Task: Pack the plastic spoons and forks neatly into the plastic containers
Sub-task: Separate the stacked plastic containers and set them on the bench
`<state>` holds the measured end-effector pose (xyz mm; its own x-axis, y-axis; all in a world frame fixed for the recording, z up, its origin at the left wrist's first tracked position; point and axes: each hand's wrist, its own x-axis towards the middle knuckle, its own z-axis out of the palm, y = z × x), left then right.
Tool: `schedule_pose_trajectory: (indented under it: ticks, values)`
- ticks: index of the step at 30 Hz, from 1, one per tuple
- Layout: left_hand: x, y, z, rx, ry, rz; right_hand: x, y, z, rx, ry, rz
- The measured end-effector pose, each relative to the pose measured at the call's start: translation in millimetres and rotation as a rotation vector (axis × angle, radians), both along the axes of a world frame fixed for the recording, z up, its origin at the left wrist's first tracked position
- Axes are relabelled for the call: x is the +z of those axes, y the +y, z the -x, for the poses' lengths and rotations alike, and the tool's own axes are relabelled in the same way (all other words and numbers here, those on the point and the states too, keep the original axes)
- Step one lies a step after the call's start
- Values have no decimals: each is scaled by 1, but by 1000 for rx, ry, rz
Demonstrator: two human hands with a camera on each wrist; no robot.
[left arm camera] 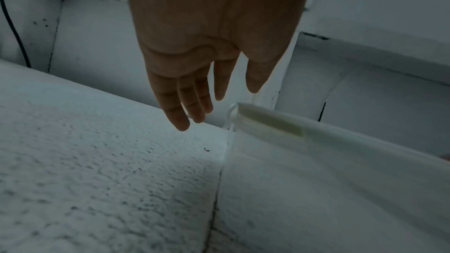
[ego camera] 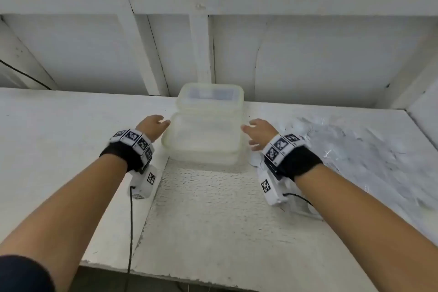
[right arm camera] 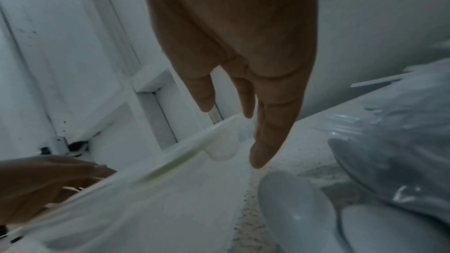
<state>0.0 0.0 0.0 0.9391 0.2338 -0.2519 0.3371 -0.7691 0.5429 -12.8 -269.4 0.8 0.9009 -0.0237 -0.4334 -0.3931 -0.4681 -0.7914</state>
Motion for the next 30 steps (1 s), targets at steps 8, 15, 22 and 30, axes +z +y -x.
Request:
schedule_pose_trajectory:
  ticks: [8,15,22,30]
  values:
    - [-7,-14,-15,-40,32,-23,-25,16,-24,-74,45,-41]
    - [-15,-13,-1,27,-14,-80,-4,10,3,-80,84,-81]
    - [-36,-18,41,62,1,141,-5,2,57,-15,121,-95]
    - [-32,-15,43,42,8,88,-29,13,63,-34,-25,154]
